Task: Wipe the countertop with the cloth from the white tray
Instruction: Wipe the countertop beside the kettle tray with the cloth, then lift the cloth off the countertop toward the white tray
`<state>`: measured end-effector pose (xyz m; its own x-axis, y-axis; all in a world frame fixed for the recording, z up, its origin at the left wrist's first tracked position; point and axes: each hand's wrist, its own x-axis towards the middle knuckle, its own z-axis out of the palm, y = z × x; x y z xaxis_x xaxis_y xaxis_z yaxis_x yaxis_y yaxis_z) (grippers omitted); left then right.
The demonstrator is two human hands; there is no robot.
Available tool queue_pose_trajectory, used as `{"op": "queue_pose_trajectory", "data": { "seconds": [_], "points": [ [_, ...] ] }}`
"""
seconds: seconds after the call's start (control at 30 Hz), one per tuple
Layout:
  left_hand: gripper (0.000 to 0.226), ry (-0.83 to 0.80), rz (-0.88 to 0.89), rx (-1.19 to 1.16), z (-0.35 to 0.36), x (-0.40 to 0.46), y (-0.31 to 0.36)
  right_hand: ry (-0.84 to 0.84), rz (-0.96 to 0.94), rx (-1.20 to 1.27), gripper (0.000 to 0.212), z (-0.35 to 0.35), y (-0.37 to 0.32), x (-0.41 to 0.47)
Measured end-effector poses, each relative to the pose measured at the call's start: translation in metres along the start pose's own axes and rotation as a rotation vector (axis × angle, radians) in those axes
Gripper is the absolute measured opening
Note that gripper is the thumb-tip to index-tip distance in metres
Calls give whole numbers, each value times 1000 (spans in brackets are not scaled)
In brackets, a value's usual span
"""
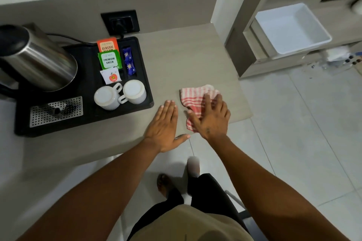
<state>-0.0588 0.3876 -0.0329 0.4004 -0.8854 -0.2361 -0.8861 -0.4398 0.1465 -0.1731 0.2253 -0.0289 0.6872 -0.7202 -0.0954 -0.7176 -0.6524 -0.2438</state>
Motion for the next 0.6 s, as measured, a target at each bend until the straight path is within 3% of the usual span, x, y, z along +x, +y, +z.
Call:
{"op": "queue_pose_trajectory", "data": {
  "seconds": [0.1, 0.27, 0.37, 0.47, 0.6],
  "points": [
    [105, -9, -9, 26, -7, 11, 2, -13, -73, -1, 94, 12, -7, 6],
    [101, -31, -58, 39, -26, 26, -7, -41, -187, 5, 61, 18, -4, 36],
    [101, -1, -52, 13, -39, 51, 0, -49, -171, 303, 52, -2, 10, 67],
    [102, 52, -18, -12, -57, 91, 13, 129, 55, 783, 39, -39, 40, 105],
    [103, 80, -7, -12, -73, 143, 27, 306, 140, 867, 29, -93, 88, 156]
  ]
}}
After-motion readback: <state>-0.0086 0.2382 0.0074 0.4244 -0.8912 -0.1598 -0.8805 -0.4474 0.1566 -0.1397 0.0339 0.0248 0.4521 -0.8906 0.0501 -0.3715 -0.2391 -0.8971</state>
